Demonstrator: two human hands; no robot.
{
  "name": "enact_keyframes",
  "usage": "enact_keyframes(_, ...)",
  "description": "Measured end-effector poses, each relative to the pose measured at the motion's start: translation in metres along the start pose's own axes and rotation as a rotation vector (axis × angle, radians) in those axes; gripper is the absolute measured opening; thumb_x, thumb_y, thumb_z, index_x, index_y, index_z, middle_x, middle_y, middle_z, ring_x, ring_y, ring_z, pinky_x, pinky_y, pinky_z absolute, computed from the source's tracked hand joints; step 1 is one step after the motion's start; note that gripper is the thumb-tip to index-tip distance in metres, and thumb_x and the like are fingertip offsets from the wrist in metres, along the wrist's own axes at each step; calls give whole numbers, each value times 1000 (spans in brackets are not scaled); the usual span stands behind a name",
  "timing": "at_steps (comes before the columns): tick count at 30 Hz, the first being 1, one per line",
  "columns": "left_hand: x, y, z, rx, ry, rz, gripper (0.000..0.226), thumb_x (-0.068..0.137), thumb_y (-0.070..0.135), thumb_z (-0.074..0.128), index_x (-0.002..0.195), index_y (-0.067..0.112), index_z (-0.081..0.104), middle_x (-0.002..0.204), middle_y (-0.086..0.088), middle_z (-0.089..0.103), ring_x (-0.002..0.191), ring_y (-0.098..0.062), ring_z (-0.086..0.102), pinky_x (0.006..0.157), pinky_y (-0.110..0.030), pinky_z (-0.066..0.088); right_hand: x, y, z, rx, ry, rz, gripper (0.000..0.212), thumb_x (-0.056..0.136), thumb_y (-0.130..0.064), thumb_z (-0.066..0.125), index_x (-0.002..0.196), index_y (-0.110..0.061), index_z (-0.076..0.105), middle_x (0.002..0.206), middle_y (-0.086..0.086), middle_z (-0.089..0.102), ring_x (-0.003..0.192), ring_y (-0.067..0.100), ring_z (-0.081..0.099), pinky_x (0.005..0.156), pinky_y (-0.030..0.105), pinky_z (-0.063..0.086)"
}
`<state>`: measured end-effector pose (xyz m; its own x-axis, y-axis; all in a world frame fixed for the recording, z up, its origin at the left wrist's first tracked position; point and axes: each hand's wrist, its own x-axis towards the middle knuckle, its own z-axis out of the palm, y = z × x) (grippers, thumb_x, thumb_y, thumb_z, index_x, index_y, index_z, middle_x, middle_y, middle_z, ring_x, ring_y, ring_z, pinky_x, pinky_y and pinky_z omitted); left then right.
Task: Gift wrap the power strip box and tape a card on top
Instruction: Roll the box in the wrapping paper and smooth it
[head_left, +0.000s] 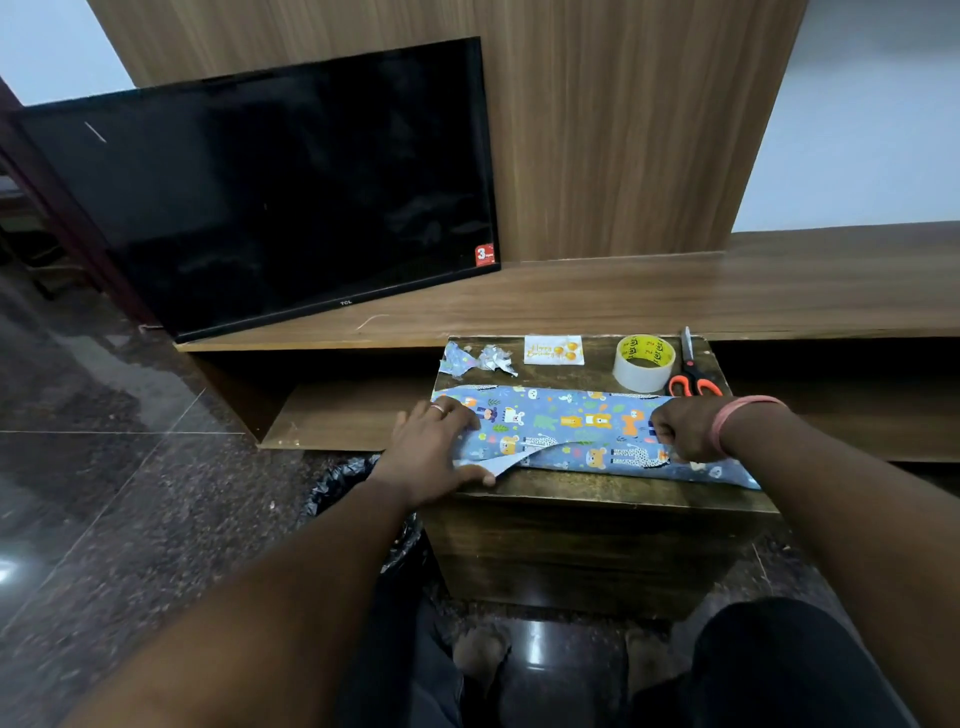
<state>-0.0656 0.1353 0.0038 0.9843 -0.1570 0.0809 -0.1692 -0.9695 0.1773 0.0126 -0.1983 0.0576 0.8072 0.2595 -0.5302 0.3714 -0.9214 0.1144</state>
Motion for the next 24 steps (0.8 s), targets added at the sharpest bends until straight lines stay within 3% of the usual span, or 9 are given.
enact_keyframes(3, 0, 6, 4, 14, 4, 47, 69, 65, 78, 72, 113, 32, 54, 124, 10, 55, 115, -17, 50, 84, -35, 27, 0, 1, 1, -14, 7, -4, 13, 95, -13, 58, 89, -24, 54, 102, -3, 58, 98, 20, 55, 92, 32, 44)
enact_keyframes(6, 1, 4, 2, 67, 63, 85, 28, 84, 31, 74, 106, 28, 57, 111, 5, 59, 109, -25, 58, 76, -35, 21, 1, 1, 2, -5, 10, -2, 21, 93, -13, 60, 81, -27, 50, 103, -3, 58, 101, 21, 58, 94, 34, 45)
enact_keyframes(8, 2, 4, -4, 93, 100, 67, 18, 84, 19, 69, 99, 27, 64, 103, 4, 65, 102, -25, 61, 75, -35, 20, 1, 1, 2, 6, 7, -6, 21, 94, -14, 60, 81, -27, 50, 103, -3, 59, 105, 23, 61, 94, 35, 47)
enact_keyframes(12, 4, -2, -7, 146, 135, -32, 11, 85, 21, 68, 95, 27, 67, 91, 6, 69, 97, -22, 63, 75, -36, 22, 2, 3, 2, 14, 12, -14, 11, 94, -15, 61, 90, -24, 55, 103, -1, 60, 104, 24, 61, 92, 34, 48)
enact_keyframes(17, 6, 5, -1, 274, 30, -155, 24, 96, 30, 58, 120, 31, 61, 113, 3, 69, 116, -25, 54, 87, -38, 27, 3, 7, 5, 47, 27, -2, 17, 93, -13, 61, 85, -26, 53, 97, -4, 57, 95, 20, 54, 86, 31, 39)
enact_keyframes(20, 9, 13, 1, 211, 132, -274, 29, 88, 28, 63, 117, 32, 62, 122, -1, 60, 116, -30, 45, 89, -44, 31, 0, 9, 7, 85, 47, 0, 22, 92, -12, 60, 80, -27, 50, 99, -3, 58, 94, 21, 54, 84, 31, 38)
enact_keyframes(22, 15, 18, 3, 126, 244, -171, 36, 80, 24, 67, 115, 31, 62, 125, -2, 57, 112, -33, 45, 87, -45, 34, -1, 10, 9, 99, 51, -7, 17, 94, -12, 59, 86, -24, 52, 97, -3, 55, 93, 20, 52, 80, 30, 38)
enact_keyframes(24, 23, 29, 6, 44, 266, 108, 32, 79, 26, 63, 111, 28, 64, 119, -2, 62, 107, -33, 53, 84, -42, 38, -1, 9, 10, 95, 55, -14, 11, 95, -12, 57, 93, -22, 53, 97, -3, 54, 92, 20, 51, 77, 29, 38)
